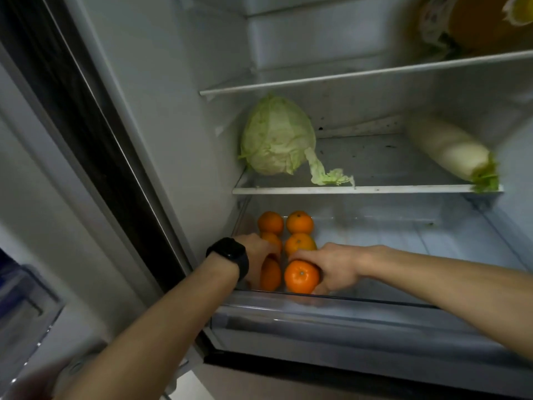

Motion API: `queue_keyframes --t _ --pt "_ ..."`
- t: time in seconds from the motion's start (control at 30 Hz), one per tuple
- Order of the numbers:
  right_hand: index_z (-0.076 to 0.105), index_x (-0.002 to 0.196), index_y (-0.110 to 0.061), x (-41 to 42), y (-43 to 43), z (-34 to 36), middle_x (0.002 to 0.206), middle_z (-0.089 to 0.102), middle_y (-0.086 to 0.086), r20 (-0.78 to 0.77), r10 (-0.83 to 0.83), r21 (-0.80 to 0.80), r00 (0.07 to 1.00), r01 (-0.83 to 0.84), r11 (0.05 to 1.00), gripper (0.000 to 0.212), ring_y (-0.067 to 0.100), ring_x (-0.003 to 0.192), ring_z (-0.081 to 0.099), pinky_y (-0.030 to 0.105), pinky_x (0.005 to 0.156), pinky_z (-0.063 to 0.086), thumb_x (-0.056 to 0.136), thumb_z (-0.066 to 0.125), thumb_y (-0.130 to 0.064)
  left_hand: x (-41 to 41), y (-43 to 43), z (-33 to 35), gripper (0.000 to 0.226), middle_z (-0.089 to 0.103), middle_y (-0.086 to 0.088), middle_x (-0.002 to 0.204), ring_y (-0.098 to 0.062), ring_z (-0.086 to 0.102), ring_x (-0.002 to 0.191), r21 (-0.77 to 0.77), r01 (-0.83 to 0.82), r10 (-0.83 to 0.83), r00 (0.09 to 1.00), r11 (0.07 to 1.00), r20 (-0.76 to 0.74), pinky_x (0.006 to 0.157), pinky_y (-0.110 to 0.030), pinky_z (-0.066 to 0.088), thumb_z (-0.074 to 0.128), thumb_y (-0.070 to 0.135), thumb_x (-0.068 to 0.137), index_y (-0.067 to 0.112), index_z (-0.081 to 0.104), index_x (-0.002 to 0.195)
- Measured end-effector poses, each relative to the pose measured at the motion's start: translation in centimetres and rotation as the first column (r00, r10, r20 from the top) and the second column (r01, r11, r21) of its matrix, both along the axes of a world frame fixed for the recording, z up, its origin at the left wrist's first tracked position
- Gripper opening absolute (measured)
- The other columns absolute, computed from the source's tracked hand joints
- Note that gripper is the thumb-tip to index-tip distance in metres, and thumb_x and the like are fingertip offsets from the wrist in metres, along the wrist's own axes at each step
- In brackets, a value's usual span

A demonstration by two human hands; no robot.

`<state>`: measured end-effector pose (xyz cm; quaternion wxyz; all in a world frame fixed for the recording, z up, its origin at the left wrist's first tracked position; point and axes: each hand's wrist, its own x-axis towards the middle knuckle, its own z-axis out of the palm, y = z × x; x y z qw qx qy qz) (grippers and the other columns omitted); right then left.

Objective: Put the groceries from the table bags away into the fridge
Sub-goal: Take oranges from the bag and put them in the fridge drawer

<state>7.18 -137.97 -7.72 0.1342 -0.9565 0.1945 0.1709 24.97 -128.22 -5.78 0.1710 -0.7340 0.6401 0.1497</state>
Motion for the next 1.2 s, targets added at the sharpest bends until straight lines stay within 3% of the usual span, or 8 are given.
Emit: queue_keyframes --t 0.13,0.27,0.5,0.6,0.77,0.93,1.2 --pt "0.018 0.156 -0.039 0.06 0.14 -0.71 0.146 0.049 0.012 0.036 0.014 -0.011 0.999 -0.014 1.000 0.083 0.032 0.125 0.051 0.032 0.100 0.042 0.090 0.067 -0.048 -0.22 0.10 -0.28 0.065 0.055 -0.009 0.130 -0.031 0.060 0.112 -0.020 -0.014 0.014 1.000 1.000 -0.007 0.090 -0.040 0.053 0.081 0.030 0.079 0.032 0.049 0.135" --pt "0.016 0.156 -0.038 0.06 0.59 -0.57 0.145 0.049 0.010 0.067 0.008 0.048 0.998 -0.011 0.999 0.081 0.029 0.126 0.051 0.024 0.094 0.037 0.092 0.065 -0.046 -0.13 0.25 -0.72 0.060 0.053 -0.011 0.128 -0.033 0.057 0.112 -0.040 -0.029 0.029 1.000 0.999 0.010 0.092 -0.046 0.053 0.076 0.032 0.082 0.035 0.047 0.135" --pt "0.006 0.157 -0.043 0.21 0.52 -0.29 0.142 0.052 0.011 -0.004 -0.016 -0.028 1.000 0.016 0.999 0.092 0.032 0.125 0.052 0.034 0.099 0.043 0.088 0.064 -0.059 -0.09 0.17 -0.76 0.061 0.050 -0.015 0.133 -0.036 0.057 0.114 -0.013 -0.046 0.047 0.998 0.999 0.042 0.089 -0.043 0.052 0.073 0.026 0.086 0.030 0.045 0.140" --pt "0.013 0.155 -0.044 0.36 0.76 -0.47 0.142 0.050 0.011 0.020 -0.002 -0.019 1.000 0.002 1.000 0.095 0.033 0.123 0.053 0.039 0.100 0.047 0.082 0.069 -0.064 -0.24 0.13 -0.76 0.061 0.052 -0.014 0.130 -0.036 0.057 0.113 -0.010 -0.030 0.030 0.998 1.000 0.060 0.085 -0.040 0.051 0.074 0.031 0.085 0.029 0.045 0.139" --pt "0.024 0.153 -0.038 0.26 0.81 -0.55 0.146 0.047 0.007 0.069 0.056 -0.008 0.996 -0.056 0.998 0.077 0.031 0.125 0.051 0.041 0.103 0.046 0.090 0.065 -0.054 -0.50 0.43 -0.53 0.054 0.053 -0.013 0.128 -0.034 0.057 0.109 -0.035 -0.031 0.033 0.998 0.999 0.053 0.076 -0.036 0.044 0.070 0.034 0.089 0.028 0.046 0.137" --pt "0.016 0.155 -0.042 0.58 0.78 -0.48 0.153 0.041 0.008 0.007 0.097 -0.009 0.995 -0.097 0.995 0.079 0.034 0.130 0.048 0.043 0.107 0.043 0.092 0.063 -0.049 -0.68 0.72 -0.13 0.048 0.056 -0.013 0.124 -0.035 0.059 0.106 -0.071 -0.036 0.038 0.999 0.997 0.029 0.081 -0.039 0.050 0.069 0.038 0.087 0.031 0.050 0.131" --pt "0.005 0.156 -0.047 0.56 0.57 -0.65 0.159 0.033 0.008 -0.058 0.064 0.001 0.996 -0.064 0.998 0.086 0.033 0.136 0.043 0.043 0.111 0.040 0.092 0.063 -0.049 -0.82 0.64 0.04 0.056 0.054 -0.015 0.130 -0.036 0.056 0.112 -0.027 -0.068 0.068 0.997 0.997 0.029 0.078 -0.035 0.043 0.068 0.033 0.089 0.027 0.045 0.140"
